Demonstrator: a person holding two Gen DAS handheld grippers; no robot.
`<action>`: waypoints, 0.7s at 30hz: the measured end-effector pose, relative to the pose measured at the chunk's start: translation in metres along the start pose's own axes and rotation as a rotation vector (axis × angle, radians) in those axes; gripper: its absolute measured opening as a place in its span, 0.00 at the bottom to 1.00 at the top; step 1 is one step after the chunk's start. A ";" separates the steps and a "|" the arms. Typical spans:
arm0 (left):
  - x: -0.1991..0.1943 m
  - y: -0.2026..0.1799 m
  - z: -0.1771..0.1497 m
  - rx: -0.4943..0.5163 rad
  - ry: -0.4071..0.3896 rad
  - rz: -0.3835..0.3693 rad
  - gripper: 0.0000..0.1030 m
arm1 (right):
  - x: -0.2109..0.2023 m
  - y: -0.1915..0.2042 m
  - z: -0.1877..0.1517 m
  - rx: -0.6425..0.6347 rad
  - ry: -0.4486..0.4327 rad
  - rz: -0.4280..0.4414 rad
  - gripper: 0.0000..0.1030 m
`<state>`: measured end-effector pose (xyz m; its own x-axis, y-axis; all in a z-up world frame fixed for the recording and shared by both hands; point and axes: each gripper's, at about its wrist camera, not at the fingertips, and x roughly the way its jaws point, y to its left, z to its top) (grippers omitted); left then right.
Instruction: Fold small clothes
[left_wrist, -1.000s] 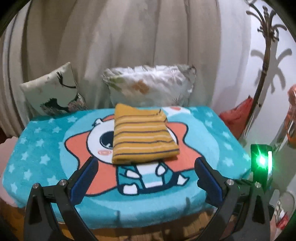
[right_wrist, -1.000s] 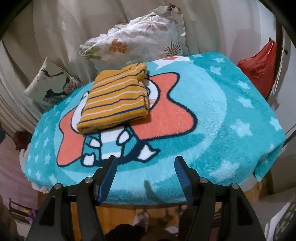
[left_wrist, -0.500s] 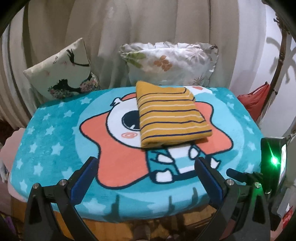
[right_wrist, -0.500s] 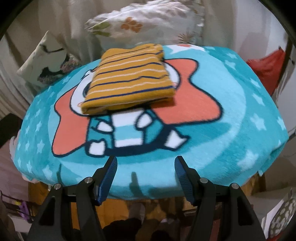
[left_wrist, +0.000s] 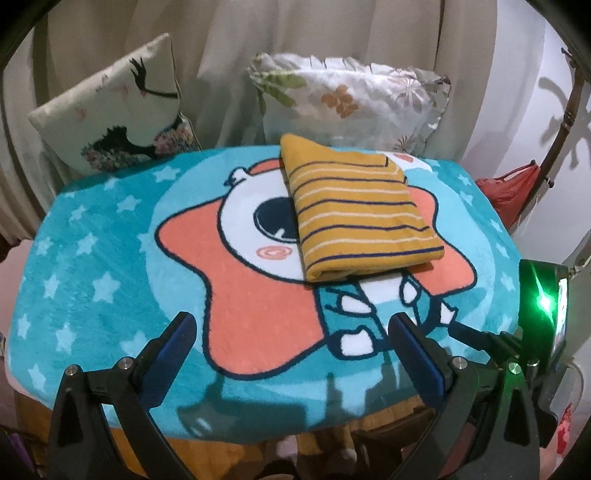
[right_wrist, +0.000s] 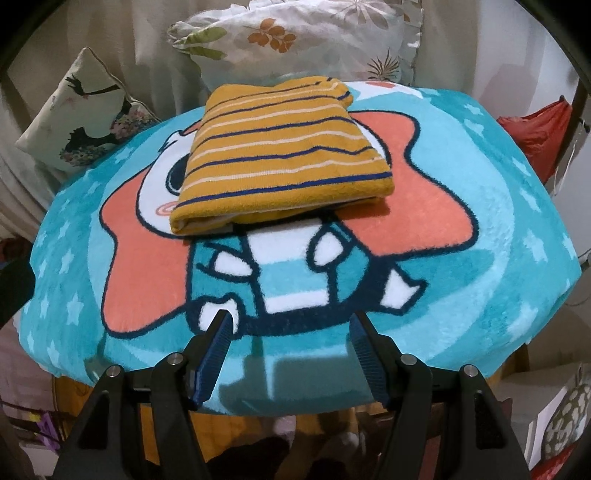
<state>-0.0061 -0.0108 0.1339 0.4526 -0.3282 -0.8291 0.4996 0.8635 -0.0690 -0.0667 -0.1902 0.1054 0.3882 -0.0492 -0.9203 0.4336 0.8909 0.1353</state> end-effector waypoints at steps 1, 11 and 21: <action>0.002 0.001 0.000 0.000 0.006 -0.002 1.00 | 0.000 0.001 0.000 0.002 0.000 -0.003 0.68; 0.023 0.006 0.005 0.033 0.063 -0.027 1.00 | 0.005 0.002 0.001 0.041 0.007 -0.053 0.68; 0.032 0.011 0.009 0.054 0.083 -0.071 1.00 | 0.008 0.010 0.000 0.060 0.015 -0.087 0.69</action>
<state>0.0211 -0.0154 0.1115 0.3532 -0.3532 -0.8663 0.5685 0.8165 -0.1011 -0.0596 -0.1814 0.0993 0.3349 -0.1175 -0.9349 0.5133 0.8548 0.0764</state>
